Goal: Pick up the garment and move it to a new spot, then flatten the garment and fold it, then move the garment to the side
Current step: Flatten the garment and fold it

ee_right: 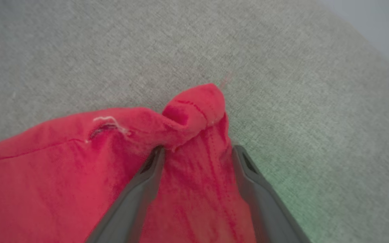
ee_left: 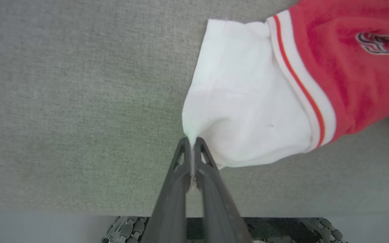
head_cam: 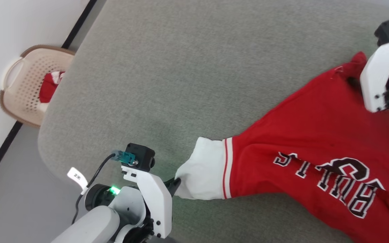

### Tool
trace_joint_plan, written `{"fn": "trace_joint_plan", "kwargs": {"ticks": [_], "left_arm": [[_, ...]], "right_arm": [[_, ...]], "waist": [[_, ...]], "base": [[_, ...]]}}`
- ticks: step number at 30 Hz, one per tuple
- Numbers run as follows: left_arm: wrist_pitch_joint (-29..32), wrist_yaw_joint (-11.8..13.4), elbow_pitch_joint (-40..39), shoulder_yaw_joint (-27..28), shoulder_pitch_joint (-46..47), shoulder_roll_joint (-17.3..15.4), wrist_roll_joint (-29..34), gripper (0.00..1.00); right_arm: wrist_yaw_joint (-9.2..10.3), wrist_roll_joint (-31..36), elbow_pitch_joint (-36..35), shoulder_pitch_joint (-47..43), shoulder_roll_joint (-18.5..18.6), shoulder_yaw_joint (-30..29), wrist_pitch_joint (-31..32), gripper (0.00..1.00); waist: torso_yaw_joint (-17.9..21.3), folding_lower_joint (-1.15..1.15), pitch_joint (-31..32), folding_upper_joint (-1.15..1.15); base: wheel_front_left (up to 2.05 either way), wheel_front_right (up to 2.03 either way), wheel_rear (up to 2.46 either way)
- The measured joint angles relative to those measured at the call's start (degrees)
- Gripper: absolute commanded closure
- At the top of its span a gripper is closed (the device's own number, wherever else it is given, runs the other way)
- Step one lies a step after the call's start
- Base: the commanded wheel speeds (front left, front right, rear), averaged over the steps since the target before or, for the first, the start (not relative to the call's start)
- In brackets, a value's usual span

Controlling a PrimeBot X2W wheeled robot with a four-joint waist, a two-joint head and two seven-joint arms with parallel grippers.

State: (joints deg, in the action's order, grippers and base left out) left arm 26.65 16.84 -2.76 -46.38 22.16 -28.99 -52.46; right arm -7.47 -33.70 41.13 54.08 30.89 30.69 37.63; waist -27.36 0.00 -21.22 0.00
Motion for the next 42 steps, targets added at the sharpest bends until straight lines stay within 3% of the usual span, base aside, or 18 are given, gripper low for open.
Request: {"fn": "trace_joint_plan", "kwargs": {"ticks": [6,7,8,18,26,33,42], "left_arm": [[-0.5,-1.0,1.6,-0.2,0.9,0.9,-0.1,1.0],[-0.5,-1.2,1.9,-0.1,1.0,1.0,-0.2,1.0],[-0.5,-1.2,2.2,-0.1,1.1,1.0,-0.2,1.0],[1.2,-2.2,3.6,2.5,6.9,-1.8,-0.2,1.0],[5.4,-2.9,4.2,6.3,18.2,-7.6,2.0,1.0],[8.7,-6.1,8.1,8.5,29.6,-10.8,3.8,1.0],[10.7,-10.6,16.0,8.6,41.8,-11.2,6.8,1.0]], "right_arm": [[0.23,-5.5,2.7,5.0,2.0,8.0,9.7,0.0],[0.23,-6.2,2.9,5.7,2.3,8.8,10.8,0.6],[0.23,-6.6,3.2,6.2,2.4,9.5,11.0,1.0],[-0.13,-8.2,3.5,7.7,2.2,14.0,1.9,1.0],[-0.04,-11.1,-2.0,8.9,5.3,17.0,-3.3,1.0],[-0.03,-12.2,-6.4,11.7,6.5,17.0,-6.7,1.0],[-0.04,-11.1,-9.4,14.5,6.5,14.2,-8.6,1.0]], "waist": [[-1.8,0.0,-1.7,0.0],[-1.9,0.0,-1.8,0.0],[-1.8,0.0,-1.9,0.0],[2.7,0.0,-0.7,0.0],[9.0,0.0,1.6,0.0],[15.0,0.0,3.8,0.0],[21.3,0.0,7.1,0.0]], "base": [[0.0,0.0,0.0],[0.0,0.0,0.0],[0.0,0.0,0.0],[0.0,0.0,0.0],[0.0,0.0,0.0],[0.0,0.0,0.0],[0.0,0.0,0.0]]}}
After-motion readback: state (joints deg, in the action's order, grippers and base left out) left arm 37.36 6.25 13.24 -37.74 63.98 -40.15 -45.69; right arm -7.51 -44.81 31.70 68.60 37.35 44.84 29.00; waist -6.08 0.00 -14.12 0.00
